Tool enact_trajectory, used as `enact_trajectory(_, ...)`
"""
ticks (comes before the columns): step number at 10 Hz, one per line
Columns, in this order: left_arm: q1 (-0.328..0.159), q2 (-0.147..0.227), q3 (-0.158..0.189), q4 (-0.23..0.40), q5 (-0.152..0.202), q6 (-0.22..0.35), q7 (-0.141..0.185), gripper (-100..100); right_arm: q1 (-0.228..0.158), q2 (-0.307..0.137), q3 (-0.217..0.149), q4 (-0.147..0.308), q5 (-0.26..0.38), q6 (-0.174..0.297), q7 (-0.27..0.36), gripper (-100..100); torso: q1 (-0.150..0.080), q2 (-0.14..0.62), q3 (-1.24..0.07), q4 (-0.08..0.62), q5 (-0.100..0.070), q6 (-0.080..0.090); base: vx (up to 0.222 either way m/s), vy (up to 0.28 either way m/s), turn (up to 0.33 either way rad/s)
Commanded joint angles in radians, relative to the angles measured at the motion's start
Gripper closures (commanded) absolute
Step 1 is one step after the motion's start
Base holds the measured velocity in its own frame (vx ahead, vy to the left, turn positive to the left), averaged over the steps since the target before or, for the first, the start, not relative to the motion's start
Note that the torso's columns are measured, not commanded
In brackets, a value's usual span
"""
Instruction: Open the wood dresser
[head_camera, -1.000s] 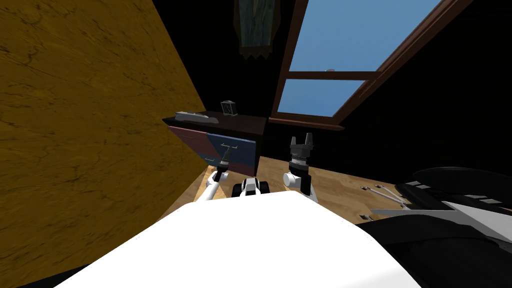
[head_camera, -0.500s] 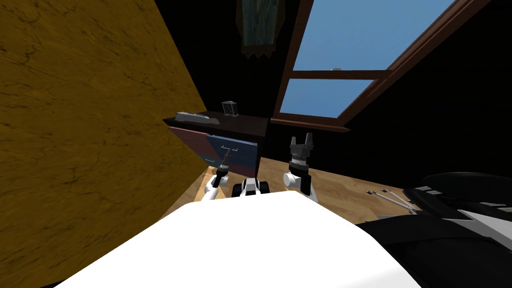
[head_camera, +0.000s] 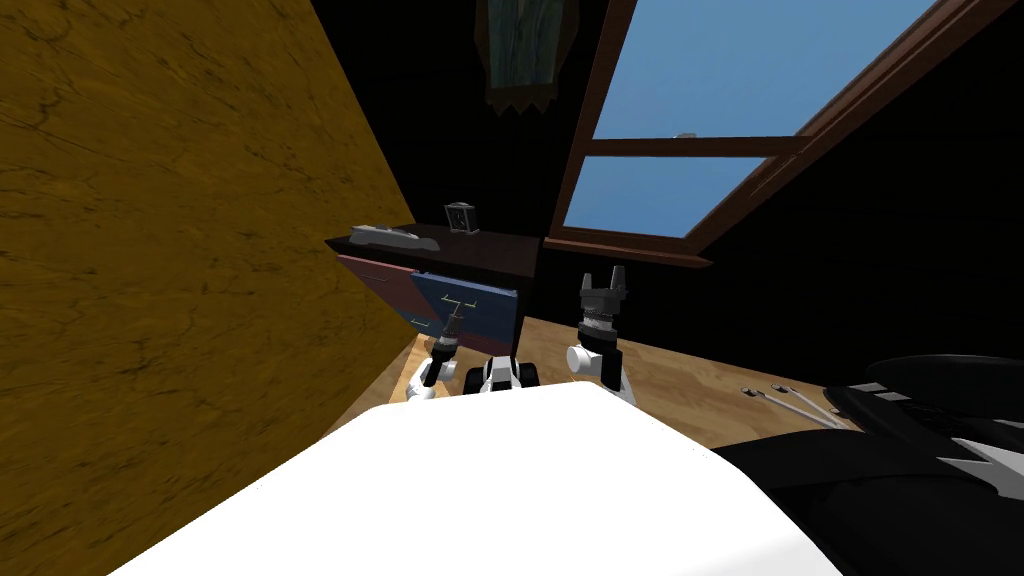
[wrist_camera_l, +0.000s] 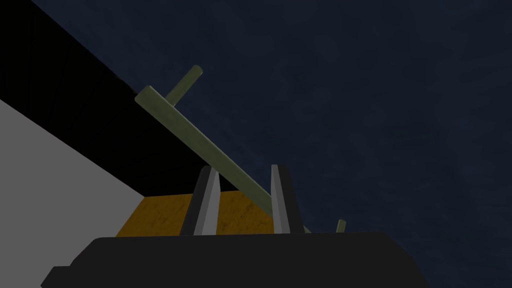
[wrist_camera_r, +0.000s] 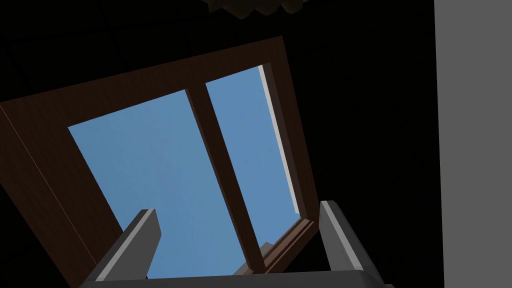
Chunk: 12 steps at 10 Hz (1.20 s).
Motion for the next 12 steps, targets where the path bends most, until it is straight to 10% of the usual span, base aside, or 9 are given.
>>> enact_trajectory(1, 0.072, -0.007, -0.016, -0.062, -0.014, 0.010, 0.001, 100, 0.000, 0.000, 0.000, 0.000, 0.000, 0.000, 0.000, 0, -0.001, 0.000, 0.000, 0.001, -0.001, 0.000, 0.054, 0.008, 0.015)
enact_trajectory(7, 0.024, 0.020, -0.016, -0.124, -0.017, 0.111, 0.043, 100, -0.001, 0.000, 0.000, 0.000, 0.000, 0.000, 0.000, 0, 0.000, 0.012, 0.006, 0.009, -0.002, -0.001, -0.141, 0.019, 0.024)
enact_trajectory(12, 0.081, 0.024, -0.021, -0.182, -0.044, 0.097, 0.075, 100, -0.001, 0.000, 0.000, 0.000, 0.000, 0.000, 0.000, 0, 0.000, 0.011, 0.006, 0.010, -0.002, -0.001, -0.158, 0.052, 0.044)
